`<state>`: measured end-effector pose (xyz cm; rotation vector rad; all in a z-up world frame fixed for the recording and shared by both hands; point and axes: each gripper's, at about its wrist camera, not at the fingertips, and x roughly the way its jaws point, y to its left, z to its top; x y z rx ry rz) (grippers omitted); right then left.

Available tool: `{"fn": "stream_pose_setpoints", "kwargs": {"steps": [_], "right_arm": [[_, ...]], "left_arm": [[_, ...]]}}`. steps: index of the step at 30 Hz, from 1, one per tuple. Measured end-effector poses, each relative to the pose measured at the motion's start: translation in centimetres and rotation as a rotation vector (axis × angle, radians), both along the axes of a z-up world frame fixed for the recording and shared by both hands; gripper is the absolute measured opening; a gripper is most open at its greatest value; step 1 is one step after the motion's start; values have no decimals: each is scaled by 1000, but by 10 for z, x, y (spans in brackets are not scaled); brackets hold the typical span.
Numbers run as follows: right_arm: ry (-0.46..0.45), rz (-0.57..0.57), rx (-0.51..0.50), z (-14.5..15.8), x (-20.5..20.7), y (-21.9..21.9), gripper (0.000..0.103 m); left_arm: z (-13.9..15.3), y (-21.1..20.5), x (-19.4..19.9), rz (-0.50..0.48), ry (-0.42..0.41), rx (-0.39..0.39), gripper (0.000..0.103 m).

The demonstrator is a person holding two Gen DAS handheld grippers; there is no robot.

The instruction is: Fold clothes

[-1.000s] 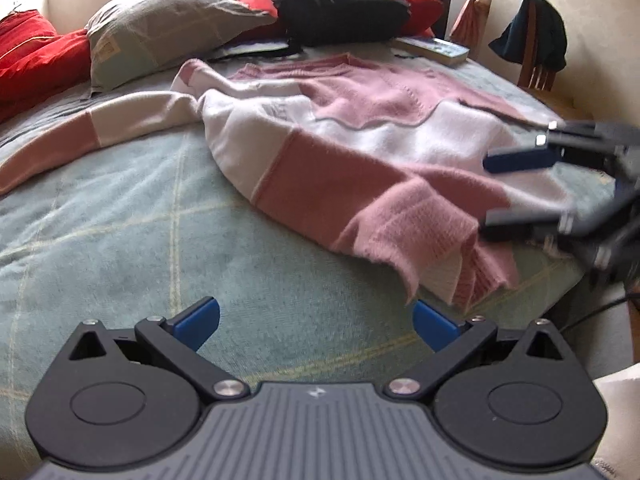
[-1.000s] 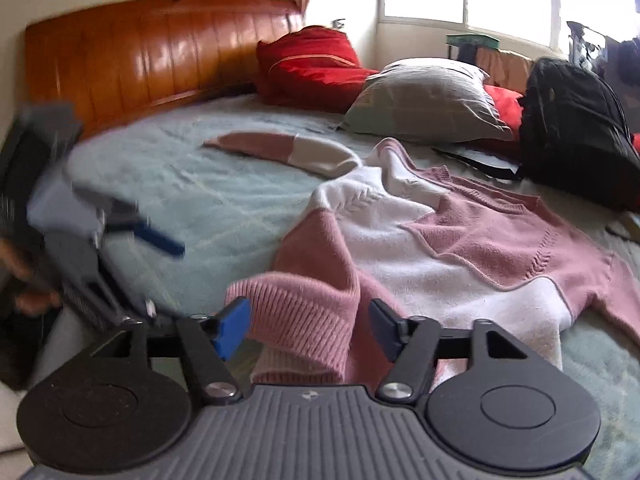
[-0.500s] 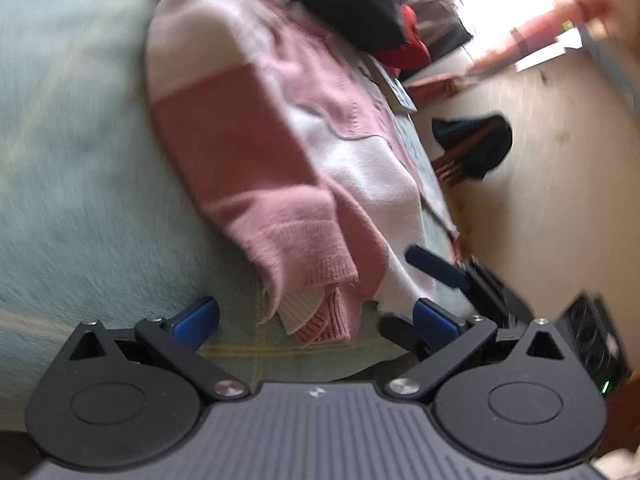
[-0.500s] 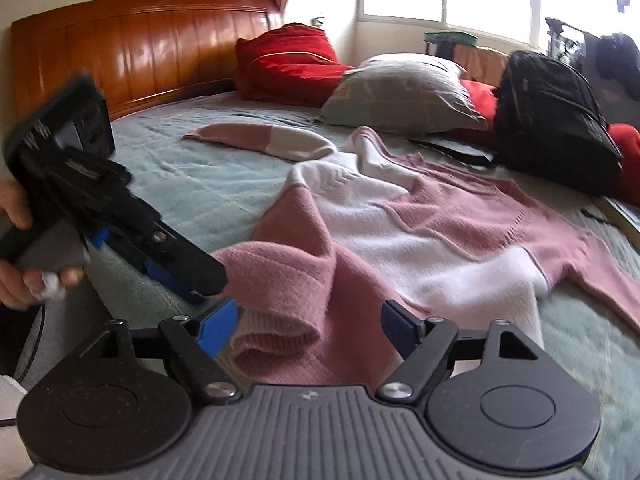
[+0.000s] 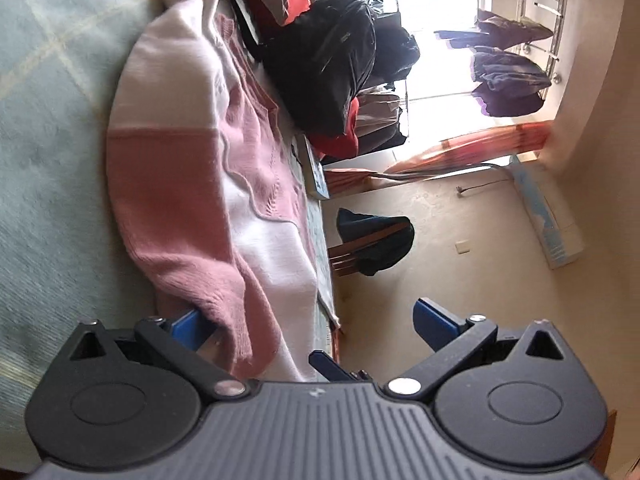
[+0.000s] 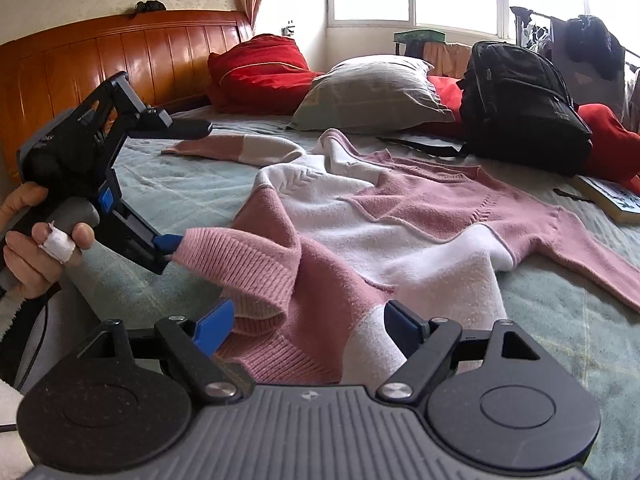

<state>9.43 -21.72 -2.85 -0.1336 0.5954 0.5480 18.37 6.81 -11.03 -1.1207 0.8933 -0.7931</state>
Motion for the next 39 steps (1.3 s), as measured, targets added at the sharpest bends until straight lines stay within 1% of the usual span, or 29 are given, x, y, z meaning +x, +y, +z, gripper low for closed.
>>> {"fn": "stream_pose_setpoints", "kwargs": {"steps": [1, 3, 5, 6, 8, 10, 13, 14, 15, 16, 17, 19, 21, 22, 25, 29, 31, 35, 37, 39], "right_arm": [[-2, 0, -1, 0, 0, 0, 86], [-6, -5, 0, 2, -1, -2, 86], [-9, -9, 2, 3, -1, -3, 86], [-10, -11, 2, 3, -2, -4, 86], [-7, -16, -1, 3, -1, -5, 86], [-6, -21, -4, 2, -1, -6, 86], [-3, -28, 2, 1, 0, -8, 86], [-1, -29, 5, 0, 0, -8, 86], [2, -30, 6, 0, 0, -9, 86], [5, -32, 4, -1, 1, -9, 86], [7, -36, 2, -2, 2, -9, 86], [10, -42, -1, -3, 3, -9, 86], [9, -41, 1, -3, 2, -10, 86], [7, -41, 1, -2, 1, -11, 86], [2, -50, 1, 0, 1, -13, 86], [-4, -67, 16, 2, 1, -20, 86], [-4, -75, 20, 2, 2, -23, 86], [2, -89, 25, 1, 3, -28, 86], [8, -96, 31, 0, 4, -31, 86], [16, -104, 41, -1, 5, -35, 86]], "left_arm": [[-5, -5, 2, -10, 29, 11, 102], [-10, -12, 5, -19, 52, -12, 102], [-9, -17, 9, -23, 27, -62, 102], [-7, -20, 12, -20, 11, -73, 102], [-9, -26, 20, -9, -2, -50, 102], [-21, -32, 28, -8, 44, -7, 101], [-27, -33, 27, 19, 29, -14, 100], [-27, -33, 26, 29, 26, 1, 97], [-28, -34, 25, 39, 22, 15, 87], [-29, -34, 25, 50, 22, 37, 74], [-31, -32, 24, 61, 34, 54, 66], [-38, -27, 24, 78, 67, 79, 33], [-45, -20, 24, 91, 101, 85, 18], [-45, -18, 22, 95, 116, 89, 14], [-24, -25, 20, 88, 86, 181, 11], [28, -33, 9, 40, -64, 372, 9], [46, -27, 1, 43, -105, 458, 9], [65, 6, -18, 77, -141, 589, 9], [69, 26, -28, 112, -144, 641, 9], [67, 43, -31, 144, -123, 689, 9]]}}
